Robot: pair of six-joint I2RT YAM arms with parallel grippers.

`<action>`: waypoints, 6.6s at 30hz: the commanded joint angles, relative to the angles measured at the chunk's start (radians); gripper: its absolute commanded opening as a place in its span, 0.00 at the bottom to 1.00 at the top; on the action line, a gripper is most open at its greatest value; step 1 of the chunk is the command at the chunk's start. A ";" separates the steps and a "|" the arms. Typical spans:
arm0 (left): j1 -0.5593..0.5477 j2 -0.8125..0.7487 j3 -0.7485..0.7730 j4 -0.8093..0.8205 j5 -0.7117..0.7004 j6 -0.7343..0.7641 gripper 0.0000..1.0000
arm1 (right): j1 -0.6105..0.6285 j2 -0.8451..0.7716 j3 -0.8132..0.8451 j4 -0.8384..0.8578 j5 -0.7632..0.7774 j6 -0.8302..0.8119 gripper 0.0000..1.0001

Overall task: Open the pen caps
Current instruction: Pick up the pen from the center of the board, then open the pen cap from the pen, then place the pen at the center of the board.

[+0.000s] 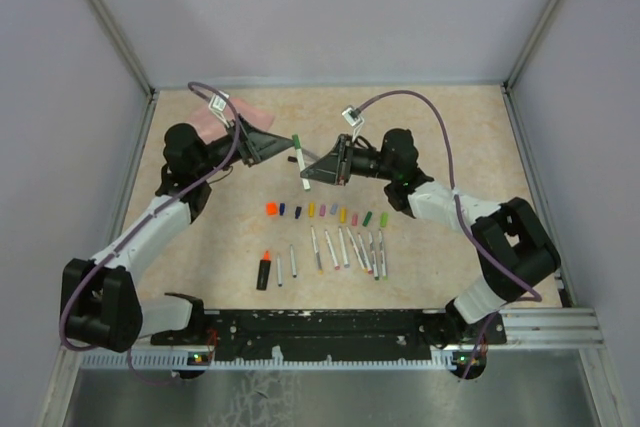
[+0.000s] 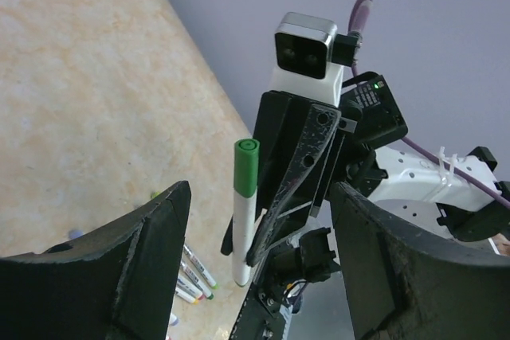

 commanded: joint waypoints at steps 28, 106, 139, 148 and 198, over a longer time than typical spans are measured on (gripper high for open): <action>-0.056 0.046 0.071 0.015 0.019 0.058 0.51 | 0.037 -0.040 0.030 0.058 -0.058 -0.004 0.00; 0.041 0.181 0.380 0.202 -0.278 0.135 0.00 | 0.145 -0.204 -0.080 -0.115 0.061 -0.026 0.00; 0.030 -0.158 -0.164 0.050 -0.026 0.018 0.00 | 0.102 -0.661 -0.345 -1.331 0.965 -0.103 0.00; 0.012 -0.199 -0.211 0.047 -0.024 0.002 0.00 | 0.102 -0.489 -0.327 -1.351 1.049 -0.044 0.01; -0.168 -0.122 -0.225 0.032 -0.099 0.055 0.00 | 0.097 -0.556 -0.152 -1.358 1.085 -0.120 0.29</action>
